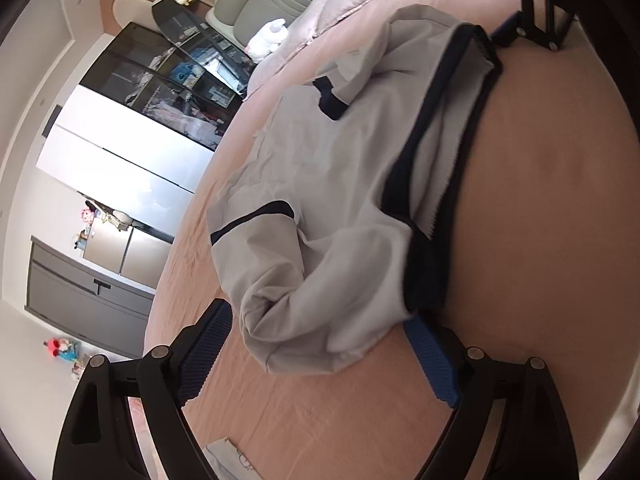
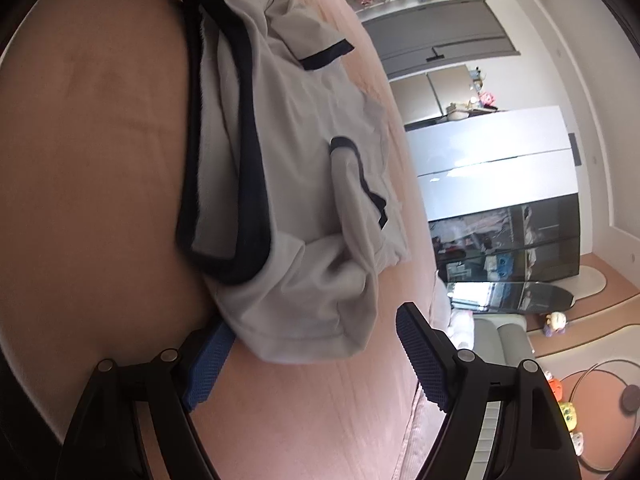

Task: Fold clothes
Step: 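Grasp the shirt's navy-trimmed hem edge with both grippers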

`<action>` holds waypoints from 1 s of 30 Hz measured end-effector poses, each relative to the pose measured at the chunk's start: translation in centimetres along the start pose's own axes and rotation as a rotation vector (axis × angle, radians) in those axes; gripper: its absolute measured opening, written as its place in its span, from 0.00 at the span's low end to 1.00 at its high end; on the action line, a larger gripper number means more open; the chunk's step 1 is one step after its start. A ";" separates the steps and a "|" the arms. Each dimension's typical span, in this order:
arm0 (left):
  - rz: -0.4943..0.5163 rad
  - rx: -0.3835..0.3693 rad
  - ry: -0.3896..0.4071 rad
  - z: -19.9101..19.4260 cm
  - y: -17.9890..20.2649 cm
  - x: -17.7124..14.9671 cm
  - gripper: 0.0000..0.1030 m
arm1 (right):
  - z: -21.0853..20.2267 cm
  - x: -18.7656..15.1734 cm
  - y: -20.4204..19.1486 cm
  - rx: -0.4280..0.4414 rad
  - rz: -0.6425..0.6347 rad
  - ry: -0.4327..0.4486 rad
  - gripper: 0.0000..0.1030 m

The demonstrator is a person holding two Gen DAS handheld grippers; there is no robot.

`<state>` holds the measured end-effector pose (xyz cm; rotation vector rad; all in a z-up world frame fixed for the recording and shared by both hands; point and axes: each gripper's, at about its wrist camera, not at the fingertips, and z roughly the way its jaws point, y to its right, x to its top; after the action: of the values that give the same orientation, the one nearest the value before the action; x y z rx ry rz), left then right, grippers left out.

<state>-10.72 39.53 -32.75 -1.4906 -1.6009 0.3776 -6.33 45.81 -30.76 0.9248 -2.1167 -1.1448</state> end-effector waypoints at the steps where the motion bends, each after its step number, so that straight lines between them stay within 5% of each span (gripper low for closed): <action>1: -0.004 0.015 0.004 0.2 0.1 0.2 0.85 | 0.4 0.2 -0.1 -0.004 -0.008 0.004 0.78; 8: 0.014 0.213 0.028 1.7 0.7 1.3 0.97 | 2.9 2.3 0.6 -0.111 0.038 -0.007 0.80; 17: -0.065 0.057 -0.051 3.7 -1.5 1.7 1.00 | 4.7 2.9 2.1 0.012 0.115 -0.044 0.82; 30: -0.015 0.020 -0.031 3.5 -0.8 2.1 1.00 | 5.0 2.6 1.6 0.060 0.078 -0.042 0.82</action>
<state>-13.69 42.42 -33.30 -1.4637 -1.6272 0.4082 -12.08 46.85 -31.45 0.8436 -2.2114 -1.0761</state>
